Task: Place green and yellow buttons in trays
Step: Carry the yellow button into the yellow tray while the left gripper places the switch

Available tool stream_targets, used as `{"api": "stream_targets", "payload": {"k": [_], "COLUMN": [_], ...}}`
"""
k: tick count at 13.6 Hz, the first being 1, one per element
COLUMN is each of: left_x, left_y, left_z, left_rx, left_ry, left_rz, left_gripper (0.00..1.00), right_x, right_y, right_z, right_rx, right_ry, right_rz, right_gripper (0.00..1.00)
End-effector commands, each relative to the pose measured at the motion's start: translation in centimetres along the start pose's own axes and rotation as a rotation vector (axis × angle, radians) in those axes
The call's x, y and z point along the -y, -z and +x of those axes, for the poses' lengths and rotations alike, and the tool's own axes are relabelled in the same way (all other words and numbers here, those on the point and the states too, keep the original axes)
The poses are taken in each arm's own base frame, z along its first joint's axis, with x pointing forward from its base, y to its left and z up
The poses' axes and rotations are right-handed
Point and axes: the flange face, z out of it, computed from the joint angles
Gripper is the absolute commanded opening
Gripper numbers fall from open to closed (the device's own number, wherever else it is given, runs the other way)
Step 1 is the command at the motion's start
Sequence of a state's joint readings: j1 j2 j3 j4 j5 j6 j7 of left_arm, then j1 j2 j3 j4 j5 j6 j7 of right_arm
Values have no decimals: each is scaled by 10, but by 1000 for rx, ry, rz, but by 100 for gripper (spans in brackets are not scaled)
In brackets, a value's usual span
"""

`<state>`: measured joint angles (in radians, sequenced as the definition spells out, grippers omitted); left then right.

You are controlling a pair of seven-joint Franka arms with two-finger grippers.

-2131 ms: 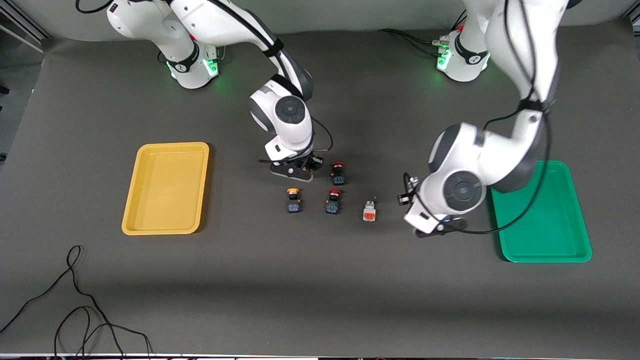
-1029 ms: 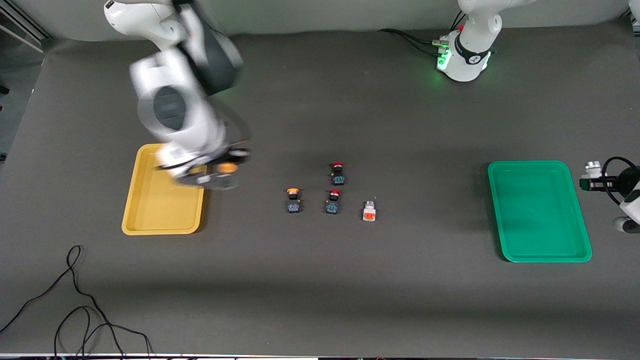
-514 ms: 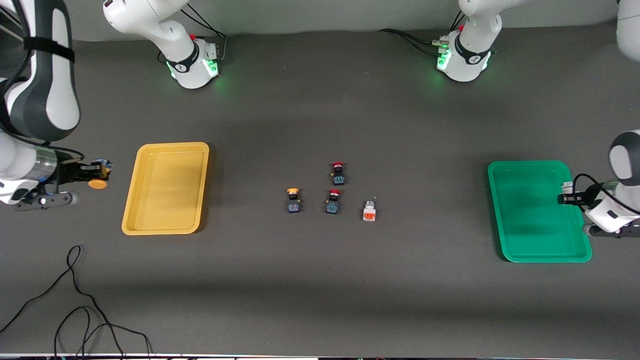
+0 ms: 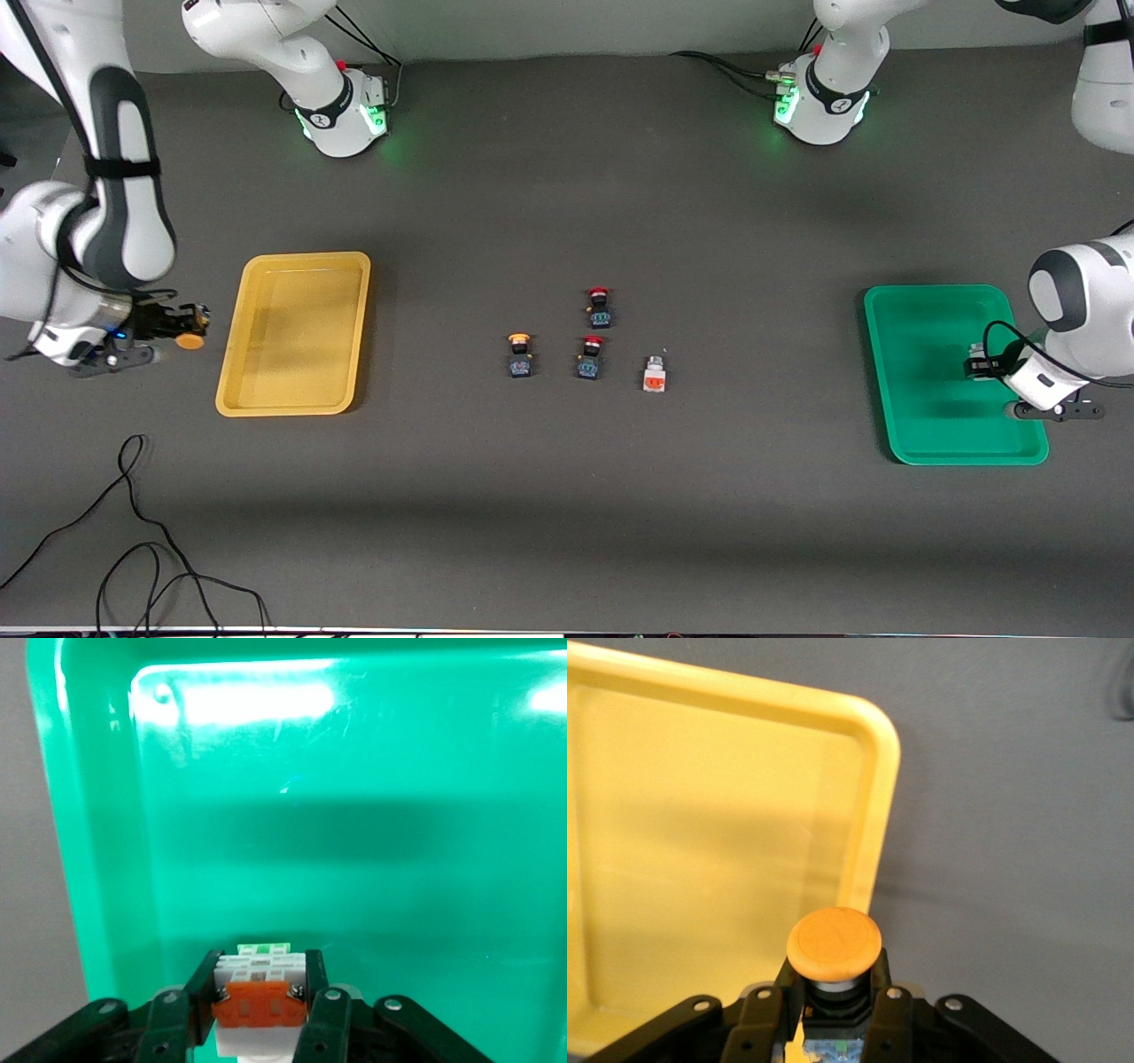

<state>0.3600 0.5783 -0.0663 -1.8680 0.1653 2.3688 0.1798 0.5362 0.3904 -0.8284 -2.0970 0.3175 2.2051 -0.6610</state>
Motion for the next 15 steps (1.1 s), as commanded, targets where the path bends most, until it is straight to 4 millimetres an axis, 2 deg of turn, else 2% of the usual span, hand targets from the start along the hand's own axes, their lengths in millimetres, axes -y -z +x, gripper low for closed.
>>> {"api": "stream_targets", "payload": {"k": [1, 2, 3, 5, 6, 7, 8, 9, 10, 12, 15], "left_x": [-1, 3, 7, 7, 7, 3, -1, -7, -16, -29, -69], "left_y": [4, 4, 5, 12, 26, 43, 66, 93, 118, 170, 250], "left_z": [-2, -3, -4, -6, -8, -10, -14, -17, -20, -25, -24], "left_rx": [-8, -9, -6, 6, 22, 46, 71, 93, 122, 186, 278], "left_ry": [-18, -12, -7, -7, -7, -3, 1, 0, -9, -18, 11], "left_rz": [6, 6, 6, 7, 8, 9, 11, 12, 13, 6, -9], "left_gripper": [37, 93, 99, 99, 99, 99, 99, 99, 99, 99, 99], "right_x": [7, 9, 9, 11, 10, 12, 12, 14, 15, 20, 23], "right_y": [-43, -48, -52, -63, -69, -69, -70, -69, -66, -52, -13], "right_z": [17, 18, 19, 20, 21, 23, 23, 25, 28, 34, 49], "right_rx": [12, 16, 19, 19, 13, 9, 10, 10, 7, -2, -13], "right_ry": [8, 1, -3, -22, -37, -38, -41, -49, -49, -40, -7], "right_rz": [16, 21, 22, 28, 29, 34, 38, 39, 43, 65, 88], "right_gripper": [20, 20, 20, 20, 20, 30, 62, 89, 97, 100, 100]}}
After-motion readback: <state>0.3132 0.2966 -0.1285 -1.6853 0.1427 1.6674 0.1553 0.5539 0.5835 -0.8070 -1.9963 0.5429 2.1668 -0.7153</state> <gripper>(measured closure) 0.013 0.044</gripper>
